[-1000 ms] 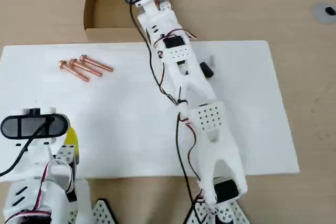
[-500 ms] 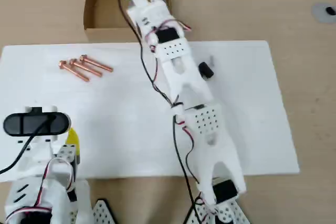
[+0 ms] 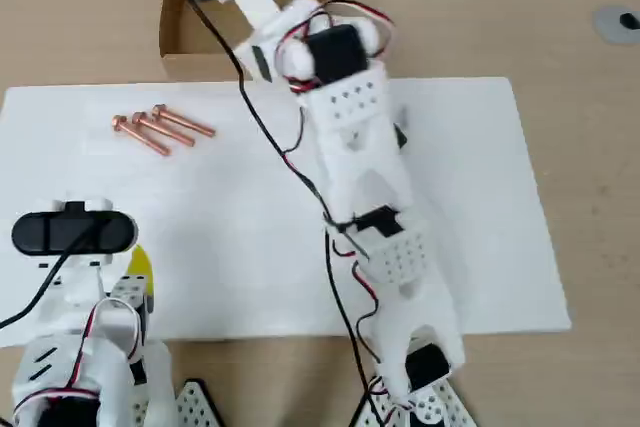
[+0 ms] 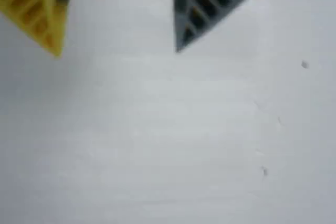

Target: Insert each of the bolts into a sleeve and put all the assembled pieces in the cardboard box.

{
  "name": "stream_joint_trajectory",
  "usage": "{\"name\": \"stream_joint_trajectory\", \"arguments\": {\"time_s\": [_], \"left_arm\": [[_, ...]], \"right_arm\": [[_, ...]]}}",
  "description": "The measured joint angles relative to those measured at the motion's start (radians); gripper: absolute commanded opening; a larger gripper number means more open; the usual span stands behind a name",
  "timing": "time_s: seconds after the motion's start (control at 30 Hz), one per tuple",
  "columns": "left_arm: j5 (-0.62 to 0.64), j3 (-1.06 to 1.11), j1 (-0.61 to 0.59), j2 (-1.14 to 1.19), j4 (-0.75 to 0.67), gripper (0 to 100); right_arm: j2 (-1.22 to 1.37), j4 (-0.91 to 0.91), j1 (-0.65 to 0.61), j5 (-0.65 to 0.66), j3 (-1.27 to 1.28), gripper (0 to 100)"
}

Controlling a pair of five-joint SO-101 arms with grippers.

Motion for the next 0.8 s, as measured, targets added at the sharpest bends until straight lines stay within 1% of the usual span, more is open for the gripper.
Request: {"name": "stream_joint_trajectory", "arguments": {"time_s": [0.07, 0.17, 0.27, 0.33, 0.5, 0.8], "left_arm": [[0.000, 0.000, 0.000, 0.000, 0.000, 15], [0.000, 0.000, 0.000, 0.000, 0.000, 15], [0.000, 0.000, 0.000, 0.000, 0.000, 15], [0.000, 0.000, 0.000, 0.000, 0.000, 15], [0.000, 0.000, 0.000, 0.000, 0.000, 15], [-0.020, 0.012, 0.000, 0.002, 0.000, 15]], "right_arm": [[-0.048, 0.031, 0.000, 0.000, -0.077, 23.5], [-0.170, 0.043, 0.000, 0.000, -0.107, 23.5], [-0.328, 0.043, 0.002, 0.000, -0.083, 23.5], [-0.445, 0.043, 0.002, 0.000, -0.014, 23.5], [-0.703, 0.044, 0.002, 0.000, 0.313, 23.5], [-1.097, 0.044, 0.018, 0.000, 1.120, 23.5]]}}
